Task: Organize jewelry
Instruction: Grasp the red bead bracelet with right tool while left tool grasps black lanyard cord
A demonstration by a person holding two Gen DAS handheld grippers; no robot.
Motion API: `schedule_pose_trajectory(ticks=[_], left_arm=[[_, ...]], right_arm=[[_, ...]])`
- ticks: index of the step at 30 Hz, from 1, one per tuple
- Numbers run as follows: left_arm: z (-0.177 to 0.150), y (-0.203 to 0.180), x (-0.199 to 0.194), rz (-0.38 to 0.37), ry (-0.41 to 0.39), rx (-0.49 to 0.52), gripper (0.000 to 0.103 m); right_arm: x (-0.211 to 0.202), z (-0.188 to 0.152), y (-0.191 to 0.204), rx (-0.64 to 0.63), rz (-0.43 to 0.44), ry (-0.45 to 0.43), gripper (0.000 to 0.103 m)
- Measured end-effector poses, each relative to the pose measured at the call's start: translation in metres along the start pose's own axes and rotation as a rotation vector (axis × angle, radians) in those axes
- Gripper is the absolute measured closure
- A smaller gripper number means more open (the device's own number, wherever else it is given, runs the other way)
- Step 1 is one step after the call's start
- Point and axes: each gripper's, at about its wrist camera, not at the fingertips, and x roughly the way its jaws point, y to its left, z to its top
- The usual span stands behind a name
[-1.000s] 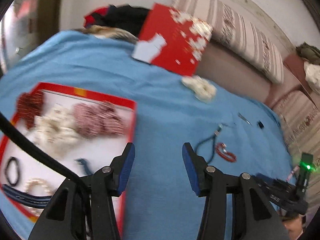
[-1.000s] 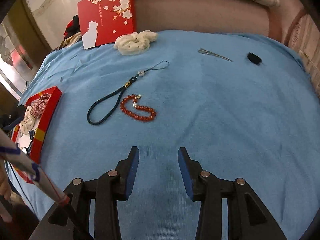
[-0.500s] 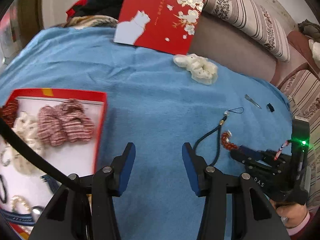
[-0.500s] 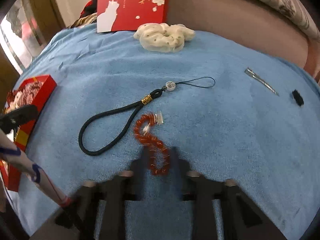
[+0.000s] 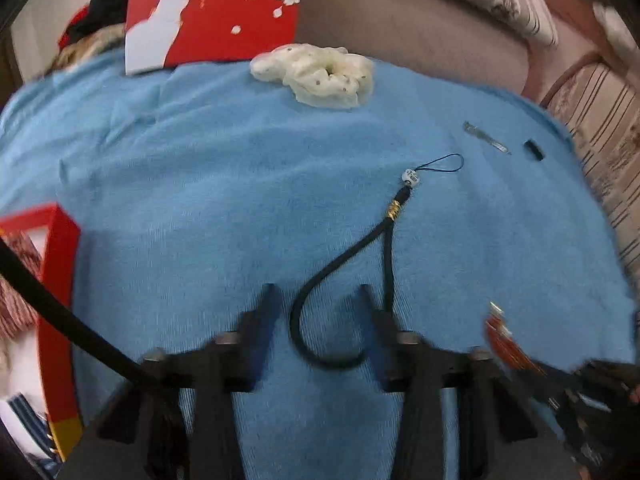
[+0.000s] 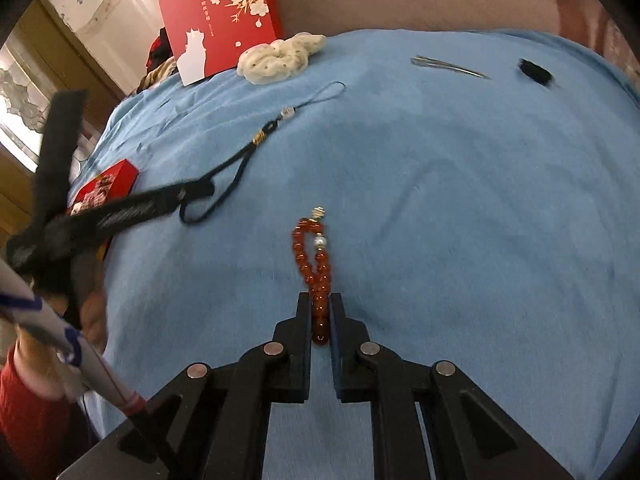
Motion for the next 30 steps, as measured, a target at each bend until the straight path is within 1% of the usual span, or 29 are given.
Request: schedule_pose_trajectory(ticks=[1,3,5,9,11,14,17,18,19,21,23,27,29,30], left_arm=[[0.001,-0.003,0.002,0.0,0.026,0.012,0.1],[-0.004,-0.008,-0.004,-0.013,0.052,0.01,0.1],[-0.018,-0.011,-0.013,-0.026,0.079,0.019,0.1],[-0.069,-0.009,-0.043,-0.05,0.117,0.001,0.1],[-0.094,-0.005,-0.059,-0.067,0.115,-0.019,0.1],[-0.121,0.002,-0.079,-0.09,0.087,-0.042,0.1],[-0.129,0.006,-0.09,-0.086,0.044,-0.041,0.1],[-0.13,0.007,-0.093,-0.082,0.032,-0.042,0.1],[-0.131,0.009,-0.095,-0.083,0.02,-0.042,0.1],[-0.133,0.013,-0.1,-0.09,0.005,-0.047,0.099],[-0.133,0.017,-0.102,-0.082,-0.001,-0.052,0.098],[-0.126,0.022,-0.098,-0.076,0.013,-0.068,0.095],[-0.118,0.019,-0.092,-0.065,0.021,-0.047,0.087],[-0.115,0.017,-0.088,-0.063,0.023,-0.038,0.085]], right_arm=[[-0.005,-0.006,-0.002,0.006,0.004,-0.001,0.094],[-0.013,-0.014,-0.006,0.023,0.014,-0.008,0.094],[-0.019,-0.021,-0.01,0.04,0.028,-0.011,0.094],[-0.03,-0.036,-0.013,0.062,0.055,-0.014,0.094],[-0.032,-0.044,-0.013,0.062,0.058,-0.008,0.094],[-0.033,-0.058,-0.016,0.063,0.025,-0.006,0.094],[-0.04,-0.068,-0.02,0.079,0.01,-0.016,0.091],[-0.043,-0.069,-0.02,0.079,0.002,-0.022,0.083],[-0.048,-0.071,-0.02,0.077,-0.004,-0.03,0.071],[-0.057,-0.072,-0.018,0.065,-0.02,-0.054,0.06],[-0.062,-0.071,-0.015,0.043,-0.048,-0.067,0.059],[-0.058,-0.064,-0.008,0.02,-0.054,-0.063,0.059],[-0.05,-0.062,-0.002,-0.003,-0.064,-0.056,0.059],[-0.046,-0.061,0.001,-0.016,-0.074,-0.052,0.059]])
